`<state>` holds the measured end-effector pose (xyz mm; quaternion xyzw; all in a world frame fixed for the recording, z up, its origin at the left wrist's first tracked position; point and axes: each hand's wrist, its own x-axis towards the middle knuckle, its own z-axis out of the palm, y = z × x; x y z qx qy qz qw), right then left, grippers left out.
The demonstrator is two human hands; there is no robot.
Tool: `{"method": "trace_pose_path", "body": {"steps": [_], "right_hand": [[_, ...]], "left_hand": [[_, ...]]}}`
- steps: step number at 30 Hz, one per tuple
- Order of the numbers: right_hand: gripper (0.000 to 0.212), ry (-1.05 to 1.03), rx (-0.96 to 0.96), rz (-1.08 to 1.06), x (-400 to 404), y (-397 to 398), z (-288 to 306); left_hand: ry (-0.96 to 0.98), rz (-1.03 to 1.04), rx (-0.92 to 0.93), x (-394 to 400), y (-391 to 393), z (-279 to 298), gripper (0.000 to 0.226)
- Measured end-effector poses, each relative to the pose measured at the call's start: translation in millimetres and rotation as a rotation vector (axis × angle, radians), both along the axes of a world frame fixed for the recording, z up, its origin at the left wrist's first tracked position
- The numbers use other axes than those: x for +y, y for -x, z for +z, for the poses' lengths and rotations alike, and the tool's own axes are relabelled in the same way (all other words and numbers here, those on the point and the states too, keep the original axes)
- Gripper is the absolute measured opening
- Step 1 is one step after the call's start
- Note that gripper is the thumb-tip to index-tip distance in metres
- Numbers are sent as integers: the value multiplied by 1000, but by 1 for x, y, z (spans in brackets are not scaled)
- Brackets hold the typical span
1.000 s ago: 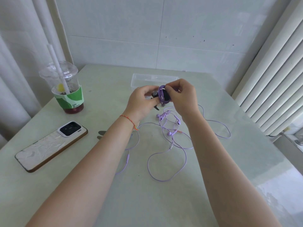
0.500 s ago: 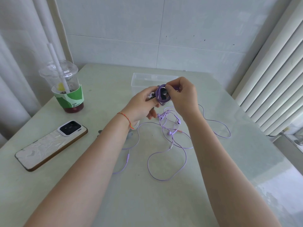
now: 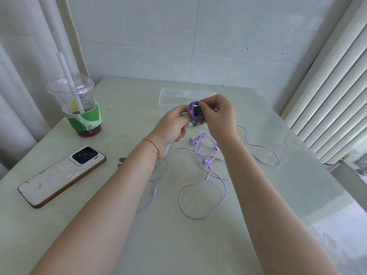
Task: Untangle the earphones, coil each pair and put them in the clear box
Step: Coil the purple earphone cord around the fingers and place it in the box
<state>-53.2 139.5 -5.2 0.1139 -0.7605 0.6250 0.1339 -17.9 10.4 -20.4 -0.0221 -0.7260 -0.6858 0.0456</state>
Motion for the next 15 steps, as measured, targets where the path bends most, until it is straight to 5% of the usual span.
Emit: {"method": "trace_pose_path", "body": {"steps": [10, 15], "right_hand": [[9, -115, 37, -99, -3, 5, -8], [7, -124, 36, -122, -2, 6, -11]], "left_hand": [[-42, 40, -118, 9, 0, 3, 13], [-10, 1, -137, 10, 0, 6, 31]]}}
